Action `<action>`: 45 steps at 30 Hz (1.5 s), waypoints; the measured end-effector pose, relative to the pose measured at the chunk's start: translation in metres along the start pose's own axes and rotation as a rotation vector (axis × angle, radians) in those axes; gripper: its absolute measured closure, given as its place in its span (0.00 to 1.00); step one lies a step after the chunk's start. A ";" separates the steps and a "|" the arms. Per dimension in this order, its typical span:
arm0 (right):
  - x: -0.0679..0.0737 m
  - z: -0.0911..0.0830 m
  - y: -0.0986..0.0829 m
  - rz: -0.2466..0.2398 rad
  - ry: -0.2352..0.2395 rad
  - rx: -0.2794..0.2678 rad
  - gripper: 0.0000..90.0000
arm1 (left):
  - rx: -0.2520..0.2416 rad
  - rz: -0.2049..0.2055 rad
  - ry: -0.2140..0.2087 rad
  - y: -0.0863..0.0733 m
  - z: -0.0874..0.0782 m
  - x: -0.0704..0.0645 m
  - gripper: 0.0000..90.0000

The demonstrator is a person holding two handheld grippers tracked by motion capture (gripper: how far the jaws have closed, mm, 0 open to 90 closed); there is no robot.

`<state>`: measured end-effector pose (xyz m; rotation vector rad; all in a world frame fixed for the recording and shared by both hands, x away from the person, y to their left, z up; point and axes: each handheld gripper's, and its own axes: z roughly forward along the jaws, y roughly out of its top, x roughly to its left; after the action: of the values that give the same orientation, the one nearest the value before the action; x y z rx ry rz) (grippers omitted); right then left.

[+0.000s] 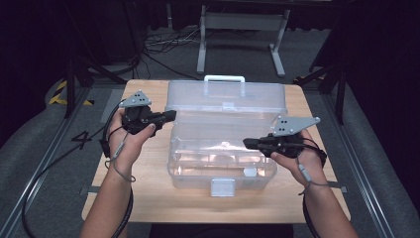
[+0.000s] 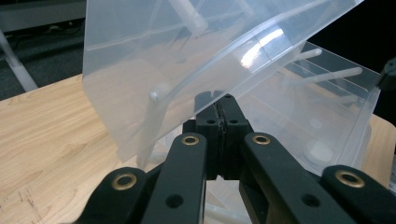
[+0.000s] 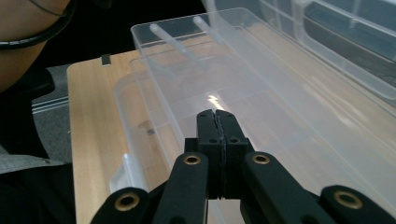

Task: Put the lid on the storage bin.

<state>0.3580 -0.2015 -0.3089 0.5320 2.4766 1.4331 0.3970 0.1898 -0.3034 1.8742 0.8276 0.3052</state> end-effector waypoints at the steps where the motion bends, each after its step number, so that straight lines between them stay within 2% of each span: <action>1: -0.002 -0.003 -0.001 0.004 -0.011 -0.006 1.00 | 0.002 0.000 -0.001 0.000 0.001 0.000 0.99; 9: -0.016 -0.025 -0.010 0.058 -0.087 -0.075 1.00 | 0.015 0.002 -0.008 0.000 0.002 -0.002 0.99; 14: -0.025 -0.036 -0.016 0.086 -0.142 -0.089 1.00 | 0.021 0.007 -0.009 -0.001 0.002 -0.003 0.99; 23: -0.038 -0.051 -0.025 0.146 -0.194 -0.110 1.00 | 0.040 0.005 -0.017 -0.003 -0.001 -0.005 0.99; 34: -0.046 -0.061 -0.031 0.196 -0.185 -0.110 1.00 | 0.068 0.006 -0.027 -0.006 -0.008 -0.009 0.97; 45: -0.046 -0.065 -0.034 0.208 -0.153 -0.075 1.00 | 0.113 0.008 -0.054 -0.011 -0.012 -0.013 0.96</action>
<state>0.3691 -0.2875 -0.3057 0.8710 2.2938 1.4902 0.3761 0.1925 -0.3054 1.9830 0.8152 0.2160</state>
